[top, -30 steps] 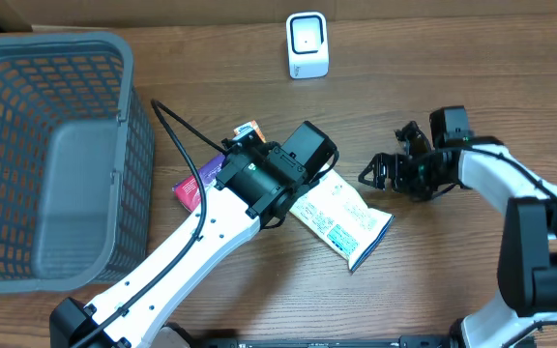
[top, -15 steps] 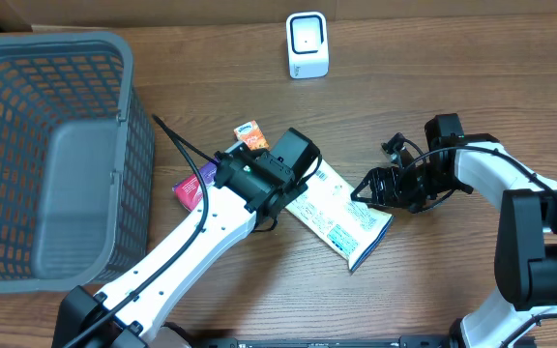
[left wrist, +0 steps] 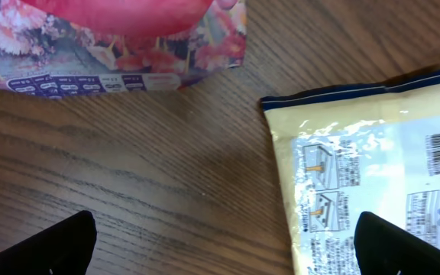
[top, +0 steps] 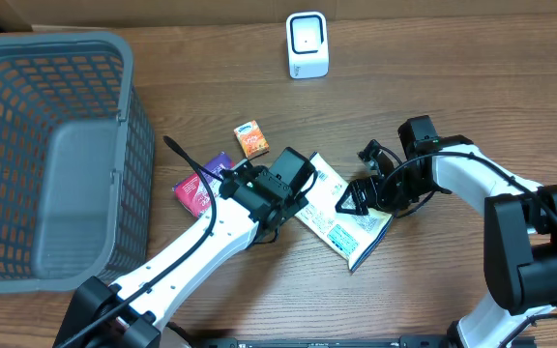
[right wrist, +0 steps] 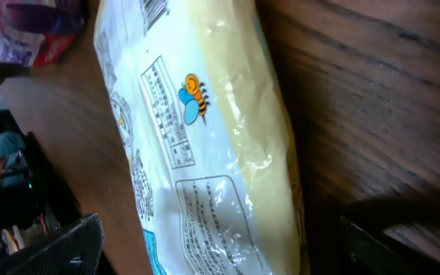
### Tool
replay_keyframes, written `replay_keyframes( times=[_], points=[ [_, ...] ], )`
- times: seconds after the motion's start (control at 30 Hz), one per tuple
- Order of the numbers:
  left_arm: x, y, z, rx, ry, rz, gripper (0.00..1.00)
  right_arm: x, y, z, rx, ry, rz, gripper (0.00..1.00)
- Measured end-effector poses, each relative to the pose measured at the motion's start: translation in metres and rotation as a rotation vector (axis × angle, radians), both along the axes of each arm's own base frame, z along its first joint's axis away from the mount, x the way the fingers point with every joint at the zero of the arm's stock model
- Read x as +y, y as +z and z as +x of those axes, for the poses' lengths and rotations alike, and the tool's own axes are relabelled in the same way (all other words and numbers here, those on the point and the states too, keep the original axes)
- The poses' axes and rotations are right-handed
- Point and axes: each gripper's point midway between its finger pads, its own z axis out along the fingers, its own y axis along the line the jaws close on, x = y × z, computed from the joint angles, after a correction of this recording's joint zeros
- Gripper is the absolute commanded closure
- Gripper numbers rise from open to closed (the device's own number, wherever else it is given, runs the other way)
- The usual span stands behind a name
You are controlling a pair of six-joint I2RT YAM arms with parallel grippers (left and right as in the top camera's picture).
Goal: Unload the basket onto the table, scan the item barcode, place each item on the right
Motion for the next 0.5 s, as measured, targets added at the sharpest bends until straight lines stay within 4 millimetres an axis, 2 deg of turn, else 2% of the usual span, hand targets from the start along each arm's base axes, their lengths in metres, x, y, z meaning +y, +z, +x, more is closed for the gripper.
replay_keyframes(
  times=[0.3, 0.37, 0.4, 0.43, 0.5],
  points=[
    [-0.001, -0.003, 0.001, -0.007, 0.000, -0.006, 0.00, 0.012, -0.002, -0.012, 0.022, -0.004, 0.138, 0.08],
    [-0.003, -0.003, 0.003, -0.014, 0.000, -0.012, 0.00, 0.017, -0.001, -0.017, 0.052, -0.005, 0.187, 0.12],
    [-0.004, -0.004, 0.005, -0.017, 0.000, -0.015, 0.00, 0.019, 0.000, -0.019, 0.065, -0.006, 0.206, 0.19],
    [-0.005, -0.006, 0.006, -0.018, -0.001, -0.015, 0.00, 0.020, -0.001, -0.020, 0.071, -0.006, 0.214, 0.31],
    [-0.008, -0.013, 0.008, -0.007, -0.001, -0.013, 0.00, 0.019, -0.006, -0.024, 0.093, -0.009, 0.207, 0.61]
  ],
)
